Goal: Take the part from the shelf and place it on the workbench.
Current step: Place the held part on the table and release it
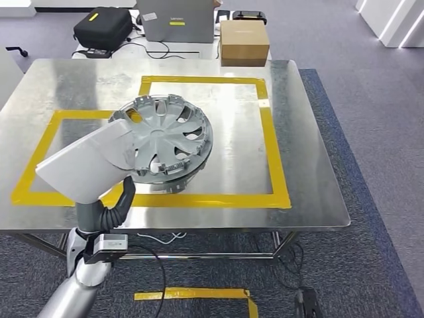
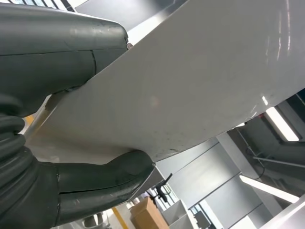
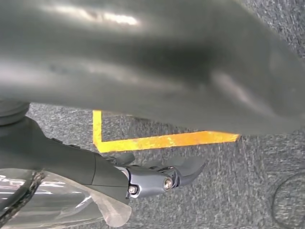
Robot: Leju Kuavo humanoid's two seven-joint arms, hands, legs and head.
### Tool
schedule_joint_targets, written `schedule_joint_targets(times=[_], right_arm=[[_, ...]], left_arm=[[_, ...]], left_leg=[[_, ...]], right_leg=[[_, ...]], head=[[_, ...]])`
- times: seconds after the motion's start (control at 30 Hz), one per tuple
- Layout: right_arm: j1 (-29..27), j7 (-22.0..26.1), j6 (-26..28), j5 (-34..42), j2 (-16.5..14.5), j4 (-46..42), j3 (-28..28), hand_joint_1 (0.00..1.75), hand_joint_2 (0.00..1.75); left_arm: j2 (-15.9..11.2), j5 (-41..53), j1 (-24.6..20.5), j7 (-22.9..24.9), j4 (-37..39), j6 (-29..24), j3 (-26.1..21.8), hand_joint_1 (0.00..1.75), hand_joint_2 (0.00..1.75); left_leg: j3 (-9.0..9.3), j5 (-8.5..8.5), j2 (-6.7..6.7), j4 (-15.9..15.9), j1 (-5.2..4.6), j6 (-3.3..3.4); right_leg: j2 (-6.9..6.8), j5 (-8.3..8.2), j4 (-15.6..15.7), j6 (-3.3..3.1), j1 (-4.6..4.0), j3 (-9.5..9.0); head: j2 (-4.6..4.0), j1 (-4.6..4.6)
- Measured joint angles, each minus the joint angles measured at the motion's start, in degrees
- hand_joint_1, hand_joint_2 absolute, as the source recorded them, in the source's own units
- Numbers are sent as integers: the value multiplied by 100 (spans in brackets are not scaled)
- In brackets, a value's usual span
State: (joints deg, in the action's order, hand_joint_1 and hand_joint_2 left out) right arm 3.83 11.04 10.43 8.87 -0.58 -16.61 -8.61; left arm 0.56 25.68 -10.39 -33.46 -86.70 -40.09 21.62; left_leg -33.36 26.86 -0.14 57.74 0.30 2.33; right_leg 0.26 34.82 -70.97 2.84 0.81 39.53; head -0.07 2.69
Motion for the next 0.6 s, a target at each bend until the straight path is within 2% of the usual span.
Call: schedule_joint_targets(times=[0.03, 0.07, 0.1, 0.13, 0.17, 0.2, 0.23, 0.27, 0.37, 0.4, 0.43, 0.5, 0.53, 0.57, 0.6], right_arm=[[-6, -1, 4, 2, 1, 0, 3, 0, 0], [-11, -2, 8, 3, 2, 0, 7, 0, 0], [-12, -4, 12, 4, 4, 0, 11, 0, 0], [-10, -6, 14, 4, 5, 0, 14, 0, 0], [-4, -8, 13, 4, 7, 0, 15, 0, 0], [1, -9, 10, 4, 7, -1, 16, 0, 0], [3, -10, 5, 4, 7, -1, 16, 0, 0], [1, -9, -1, 3, 6, -2, 16, 0, 0], [-13, 0, -17, -2, 5, -3, 17, 0, 0], [-11, 2, -20, -3, 5, -4, 19, 0, 0], [-7, 3, -20, -4, 5, -4, 20, 0, 0], [-3, 4, -20, -4, 6, -4, 23, 0, 0], [-7, 4, -22, -3, 6, -4, 24, 0, 0], [-12, 4, -27, 0, 6, -4, 24, 0, 0], [-16, 5, -32, 6, 6, -4, 24, 0, 0]], left_arm=[[1, -2, 2, 0, 2, 0, 0, 175, 175], [1, -3, 3, 0, 3, 0, 0, 175, 175], [1, -4, 4, 0, 5, 0, 0, 175, 175], [1, -4, 4, -2, 5, 0, 0, 175, 175], [1, -4, 4, -5, 5, 0, 0, 175, 175], [-1, -4, 1, -9, 5, 0, 0, 175, 175], [-2, -2, 1, -14, 5, 0, 1, 175, 175], [-4, 0, 3, -19, 6, 0, 1, 175, 175], [-9, 7, 8, -33, 7, 0, 4, 175, 175], [-10, 9, 5, -35, 7, 0, 4, 175, 175], [-11, 10, 5, -35, 7, 0, 4, 175, 175], [-15, 13, 15, -35, 11, 0, 4, 175, 175], [-18, 14, 25, -35, 16, 0, 4, 175, 175], [-22, 15, 31, -34, 22, 0, 4, 175, 175], [-25, 16, 35, -31, 27, 0, 4, 175, 175]], left_leg=[[9, 13, -2, 1, -3, 6], [27, 30, -7, 3, -3, 5], [56, 54, -11, 5, -2, -5], [92, 84, -14, 9, 1, -20], [124, 116, -15, 14, -5, -44], [142, 146, -16, 28, -14, -73], [149, 166, -16, 36, -24, -101], [151, 181, -16, 38, -34, -129], [158, 263, -14, 93, -28, -217], [101, 355, -12, 244, -23, -248], [-17, 489, -10, 508, -16, -275], [-420, 802, -9, 1286, -6, -306], [-598, 865, -8, 1583, -4, -310], [-699, 820, -8, 1703, -3, -305], [-687, 655, -8, 1588, -4, -289]], right_leg=[[0, 29, -246, 10, 2, 164], [-1, -65, -261, 12, 2, 218], [-4, -265, -44, 8, 3, 157], [-9, -519, 344, 0, 4, 3], [-14, -701, 734, -13, -1, -176], [-16, -806, 1054, -35, -6, -336], [-16, -829, 1233, -59, -13, -436], [-11, -782, 1281, -93, -23, -479], [-6, -745, 1310, -200, -8, -532], [-8, -735, 1321, -231, 3, -556], [-11, -724, 1330, -258, 8, -581], [-14, -689, 1329, -297, 0, -618], [-13, -671, 1328, -305, -4, -639], [-9, -650, 1328, -308, -8, -665], [-2, -626, 1327, -305, -11, -701]], head=[[0, -1], [0, 3], [0, 3], [0, 4], [0, 3], [0, 0], [0, -4], [0, -8], [0, -20], [0, -30], [0, -40], [0, -53], [0, -53], [0, -54], [0, -55]])
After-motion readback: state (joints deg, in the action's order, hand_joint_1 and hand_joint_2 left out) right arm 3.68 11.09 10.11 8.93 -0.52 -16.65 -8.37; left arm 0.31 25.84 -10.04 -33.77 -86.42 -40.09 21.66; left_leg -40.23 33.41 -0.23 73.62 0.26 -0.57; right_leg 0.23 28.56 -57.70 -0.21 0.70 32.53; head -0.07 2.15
